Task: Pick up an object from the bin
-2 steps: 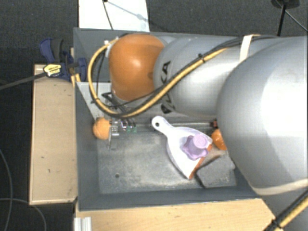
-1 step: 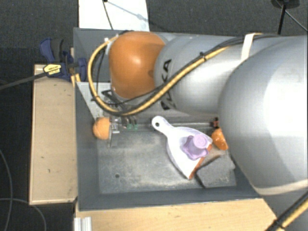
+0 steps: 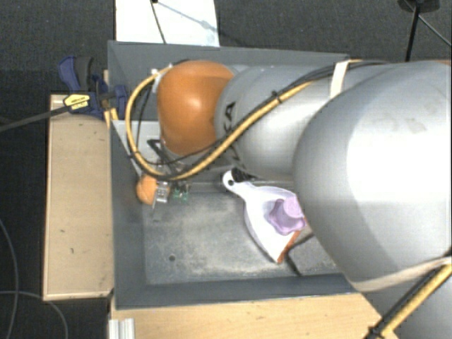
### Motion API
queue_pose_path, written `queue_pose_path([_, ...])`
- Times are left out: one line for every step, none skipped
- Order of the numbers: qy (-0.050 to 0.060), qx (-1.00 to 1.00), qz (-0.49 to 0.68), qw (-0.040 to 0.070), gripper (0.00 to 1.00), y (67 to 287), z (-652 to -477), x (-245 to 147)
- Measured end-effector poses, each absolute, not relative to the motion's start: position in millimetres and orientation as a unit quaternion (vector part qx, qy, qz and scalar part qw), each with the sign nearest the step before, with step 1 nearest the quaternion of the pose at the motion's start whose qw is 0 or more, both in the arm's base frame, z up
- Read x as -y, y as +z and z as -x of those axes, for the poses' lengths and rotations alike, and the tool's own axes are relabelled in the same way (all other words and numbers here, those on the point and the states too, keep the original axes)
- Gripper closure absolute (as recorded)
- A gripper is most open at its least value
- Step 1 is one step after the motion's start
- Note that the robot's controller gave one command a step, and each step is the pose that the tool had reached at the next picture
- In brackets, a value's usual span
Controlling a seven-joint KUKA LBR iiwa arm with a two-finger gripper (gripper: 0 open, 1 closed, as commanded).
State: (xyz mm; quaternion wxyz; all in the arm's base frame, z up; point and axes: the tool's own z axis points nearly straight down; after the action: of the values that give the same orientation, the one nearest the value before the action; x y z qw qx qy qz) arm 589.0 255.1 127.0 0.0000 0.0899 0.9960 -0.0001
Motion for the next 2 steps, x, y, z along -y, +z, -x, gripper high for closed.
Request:
queue_pose_path([0.003,-0.999,-0.031,0.008,0.00,84.4,-595.9,-255.0])
queue_pose_path([0.006,-0.988,-0.157,0.010,1.00,77.2,-592.9,-255.3])
